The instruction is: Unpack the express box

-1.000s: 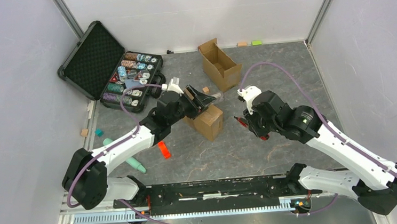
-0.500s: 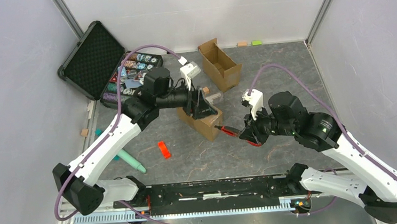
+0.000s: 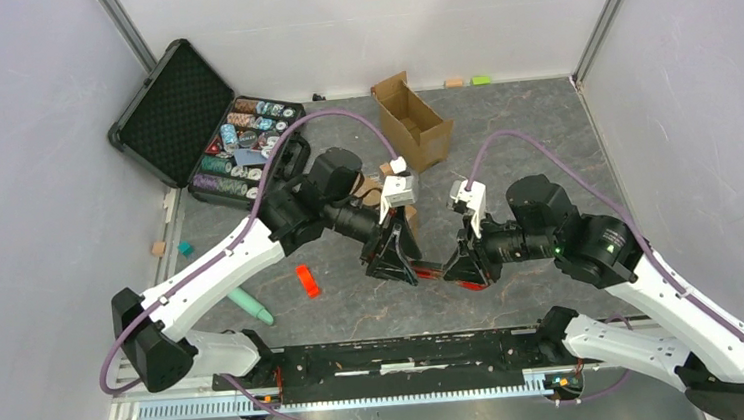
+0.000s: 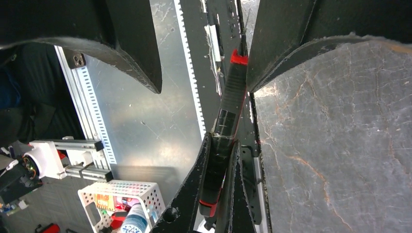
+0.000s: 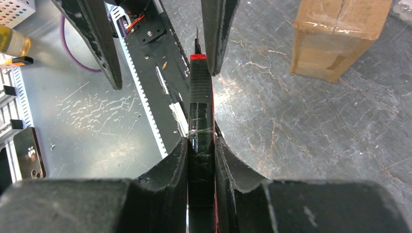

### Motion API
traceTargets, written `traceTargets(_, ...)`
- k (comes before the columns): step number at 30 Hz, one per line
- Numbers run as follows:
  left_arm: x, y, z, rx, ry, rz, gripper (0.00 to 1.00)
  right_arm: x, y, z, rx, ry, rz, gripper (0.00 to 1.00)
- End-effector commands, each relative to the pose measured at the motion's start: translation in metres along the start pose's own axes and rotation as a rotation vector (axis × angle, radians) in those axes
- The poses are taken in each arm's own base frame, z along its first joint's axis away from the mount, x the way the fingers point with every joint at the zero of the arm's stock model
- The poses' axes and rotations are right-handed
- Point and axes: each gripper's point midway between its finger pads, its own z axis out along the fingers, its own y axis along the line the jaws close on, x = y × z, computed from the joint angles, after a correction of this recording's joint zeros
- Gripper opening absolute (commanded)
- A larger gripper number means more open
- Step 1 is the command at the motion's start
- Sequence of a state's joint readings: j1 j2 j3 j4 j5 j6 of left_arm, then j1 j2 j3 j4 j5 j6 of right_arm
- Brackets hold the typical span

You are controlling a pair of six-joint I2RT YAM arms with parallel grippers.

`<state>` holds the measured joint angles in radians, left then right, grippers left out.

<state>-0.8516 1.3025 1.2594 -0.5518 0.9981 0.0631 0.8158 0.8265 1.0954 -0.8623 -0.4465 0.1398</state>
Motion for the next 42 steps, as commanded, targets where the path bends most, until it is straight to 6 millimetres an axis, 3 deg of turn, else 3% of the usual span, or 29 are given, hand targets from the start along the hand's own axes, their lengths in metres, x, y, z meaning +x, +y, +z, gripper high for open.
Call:
traceTargets(1,0.011,-0.005,0.012,0.055,0.037,0.04,0.7,-0.014,0.009,0.001,-0.051,-0.047,-0.033,0.0)
traceTargets(10,0.025,0.004,0.021,0.047,0.07,0.013,0.62,-0.013,0.008,0.004,-0.057,-0.033,-0.027,0.0)
traceTargets(15,0.032,0.008,0.026,0.057,0.088,-0.012,0.54,-0.024,0.003,0.004,-0.017,-0.076,-0.016,0.0)
traceTargets(18,0.034,0.007,0.029,0.079,0.089,-0.022,0.44,-0.029,0.0,0.009,-0.011,-0.101,0.002,0.0)
traceTargets(22,0.035,0.007,0.029,0.104,0.088,-0.027,0.2,-0.035,-0.006,0.014,0.013,-0.131,0.016,0.0)
traceTargets(23,0.034,0.007,0.027,0.11,0.084,-0.026,0.17,-0.038,-0.006,0.015,0.007,-0.147,0.009,0.05)
traceTargets(24,0.033,0.006,0.024,0.124,0.074,-0.026,0.15,-0.038,-0.006,0.017,0.001,-0.156,0.008,0.24)
traceTargets(25,0.03,0.006,0.019,0.139,0.057,-0.029,0.11,-0.04,-0.006,0.018,0.0,-0.167,0.009,0.55)
traceTargets(28,0.022,0.004,0.002,0.158,0.004,-0.023,0.03,-0.04,-0.001,0.024,-0.068,-0.19,0.007,0.85)
traceTargets(30,0.019,0.003,-0.005,0.154,-0.009,-0.02,0.02,-0.04,0.006,0.026,-0.136,-0.21,0.018,0.98)
traceTargets(34,0.015,0.004,-0.013,0.152,-0.02,-0.018,0.02,-0.041,0.014,0.031,-0.236,-0.238,0.037,0.98)
traceTargets(38,0.017,0.009,-0.014,0.13,-0.018,-0.031,0.02,-0.057,0.017,0.024,-0.258,-0.308,0.057,0.98)
traceTargets(42,0.01,0.013,-0.013,0.117,-0.061,-0.028,0.02,-0.056,0.008,0.028,-0.228,-0.323,0.123,0.79)
